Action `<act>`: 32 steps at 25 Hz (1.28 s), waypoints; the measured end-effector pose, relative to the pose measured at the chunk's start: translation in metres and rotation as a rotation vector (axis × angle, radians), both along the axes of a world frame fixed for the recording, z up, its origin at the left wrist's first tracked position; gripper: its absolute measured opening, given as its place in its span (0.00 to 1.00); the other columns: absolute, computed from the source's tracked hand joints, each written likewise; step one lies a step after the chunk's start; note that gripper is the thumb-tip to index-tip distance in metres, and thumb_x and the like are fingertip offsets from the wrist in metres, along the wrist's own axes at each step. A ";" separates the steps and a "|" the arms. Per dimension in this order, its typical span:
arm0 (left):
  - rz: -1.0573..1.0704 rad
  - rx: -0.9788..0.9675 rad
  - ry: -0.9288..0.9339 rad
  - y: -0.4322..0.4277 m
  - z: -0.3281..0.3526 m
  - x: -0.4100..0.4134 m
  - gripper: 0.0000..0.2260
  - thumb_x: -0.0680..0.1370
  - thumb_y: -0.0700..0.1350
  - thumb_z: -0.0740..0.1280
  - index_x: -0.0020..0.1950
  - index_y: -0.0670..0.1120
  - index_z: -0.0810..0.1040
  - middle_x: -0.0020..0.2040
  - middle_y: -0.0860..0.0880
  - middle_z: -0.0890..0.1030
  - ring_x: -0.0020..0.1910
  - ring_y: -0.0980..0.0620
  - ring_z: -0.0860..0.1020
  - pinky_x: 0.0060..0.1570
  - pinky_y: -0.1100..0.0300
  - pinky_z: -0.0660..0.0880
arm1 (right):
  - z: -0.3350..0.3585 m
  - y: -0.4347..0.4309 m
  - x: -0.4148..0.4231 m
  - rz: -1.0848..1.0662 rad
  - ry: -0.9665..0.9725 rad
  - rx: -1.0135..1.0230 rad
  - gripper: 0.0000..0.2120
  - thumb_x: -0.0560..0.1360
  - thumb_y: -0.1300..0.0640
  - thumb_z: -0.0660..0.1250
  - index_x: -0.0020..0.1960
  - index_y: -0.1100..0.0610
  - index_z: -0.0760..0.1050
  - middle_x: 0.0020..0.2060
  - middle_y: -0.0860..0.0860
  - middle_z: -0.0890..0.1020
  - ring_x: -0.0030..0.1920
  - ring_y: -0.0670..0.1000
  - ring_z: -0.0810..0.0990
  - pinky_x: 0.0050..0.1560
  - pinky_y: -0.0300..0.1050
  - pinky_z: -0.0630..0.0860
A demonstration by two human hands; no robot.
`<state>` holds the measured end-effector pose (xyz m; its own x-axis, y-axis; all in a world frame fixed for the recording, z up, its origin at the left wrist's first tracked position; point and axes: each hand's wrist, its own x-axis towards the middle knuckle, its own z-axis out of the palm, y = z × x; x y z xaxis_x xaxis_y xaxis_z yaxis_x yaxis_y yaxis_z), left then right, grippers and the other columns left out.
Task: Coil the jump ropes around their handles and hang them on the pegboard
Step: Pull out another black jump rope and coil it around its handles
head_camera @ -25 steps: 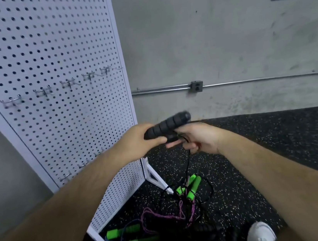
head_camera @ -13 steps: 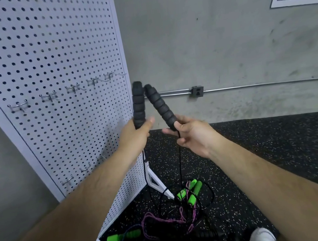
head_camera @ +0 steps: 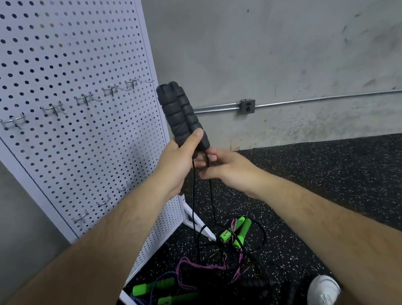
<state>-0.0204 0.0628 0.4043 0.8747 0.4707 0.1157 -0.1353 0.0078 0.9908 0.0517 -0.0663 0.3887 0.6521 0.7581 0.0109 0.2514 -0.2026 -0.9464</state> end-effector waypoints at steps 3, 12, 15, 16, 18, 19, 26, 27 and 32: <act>0.017 -0.034 -0.035 0.000 0.010 -0.001 0.16 0.84 0.51 0.63 0.62 0.39 0.75 0.49 0.37 0.85 0.42 0.45 0.84 0.40 0.57 0.79 | -0.017 0.014 -0.010 0.013 -0.034 -0.117 0.10 0.75 0.53 0.75 0.55 0.54 0.82 0.48 0.49 0.85 0.46 0.44 0.82 0.45 0.33 0.72; -0.125 -0.060 0.096 0.018 -0.007 -0.002 0.24 0.79 0.61 0.64 0.62 0.41 0.76 0.54 0.40 0.85 0.53 0.44 0.84 0.58 0.50 0.78 | -0.003 0.018 -0.005 -0.069 -0.060 -0.012 0.11 0.81 0.57 0.68 0.46 0.66 0.78 0.33 0.54 0.81 0.30 0.49 0.78 0.38 0.45 0.78; -0.318 0.011 0.192 0.014 -0.020 -0.002 0.27 0.80 0.65 0.58 0.60 0.42 0.77 0.44 0.47 0.83 0.48 0.49 0.82 0.58 0.51 0.75 | 0.010 0.016 0.002 -0.101 0.047 0.095 0.11 0.81 0.58 0.66 0.44 0.65 0.76 0.32 0.56 0.80 0.29 0.51 0.78 0.34 0.45 0.78; -0.387 0.052 0.235 0.011 -0.024 -0.004 0.27 0.80 0.65 0.56 0.59 0.44 0.78 0.46 0.48 0.85 0.50 0.51 0.83 0.61 0.51 0.74 | 0.011 0.016 0.005 -0.134 0.082 0.121 0.11 0.81 0.58 0.66 0.47 0.66 0.77 0.32 0.56 0.80 0.29 0.52 0.77 0.33 0.44 0.77; -0.473 0.207 0.338 0.009 -0.033 -0.009 0.23 0.82 0.61 0.56 0.62 0.45 0.78 0.54 0.49 0.86 0.59 0.52 0.82 0.68 0.50 0.71 | 0.013 0.013 0.014 -0.212 0.132 0.161 0.12 0.81 0.57 0.66 0.49 0.67 0.77 0.33 0.56 0.80 0.32 0.54 0.76 0.35 0.46 0.75; -0.472 0.319 0.390 0.009 -0.038 -0.011 0.18 0.84 0.57 0.57 0.63 0.46 0.78 0.55 0.50 0.86 0.60 0.54 0.82 0.70 0.49 0.71 | 0.013 0.011 0.018 -0.238 0.150 0.192 0.11 0.81 0.57 0.66 0.49 0.66 0.77 0.35 0.55 0.81 0.35 0.55 0.76 0.36 0.45 0.75; -0.099 0.587 0.365 0.016 -0.035 -0.006 0.11 0.85 0.44 0.59 0.50 0.48 0.80 0.43 0.50 0.86 0.44 0.56 0.85 0.56 0.47 0.81 | 0.011 -0.003 0.025 -0.238 0.237 0.266 0.06 0.80 0.62 0.67 0.45 0.62 0.76 0.45 0.58 0.84 0.37 0.50 0.74 0.37 0.42 0.71; -0.066 0.574 0.313 0.016 -0.029 -0.005 0.11 0.85 0.44 0.60 0.49 0.48 0.81 0.43 0.50 0.86 0.43 0.56 0.85 0.55 0.46 0.81 | 0.009 -0.004 0.023 -0.209 0.236 0.249 0.03 0.79 0.63 0.68 0.47 0.62 0.77 0.45 0.57 0.84 0.37 0.49 0.75 0.36 0.41 0.71; 0.039 0.664 0.178 0.014 -0.005 -0.002 0.14 0.85 0.44 0.60 0.45 0.51 0.81 0.38 0.52 0.83 0.38 0.51 0.81 0.46 0.50 0.79 | -0.003 0.005 0.014 -0.082 0.108 0.056 0.13 0.73 0.64 0.72 0.57 0.57 0.77 0.42 0.46 0.85 0.38 0.42 0.79 0.35 0.40 0.71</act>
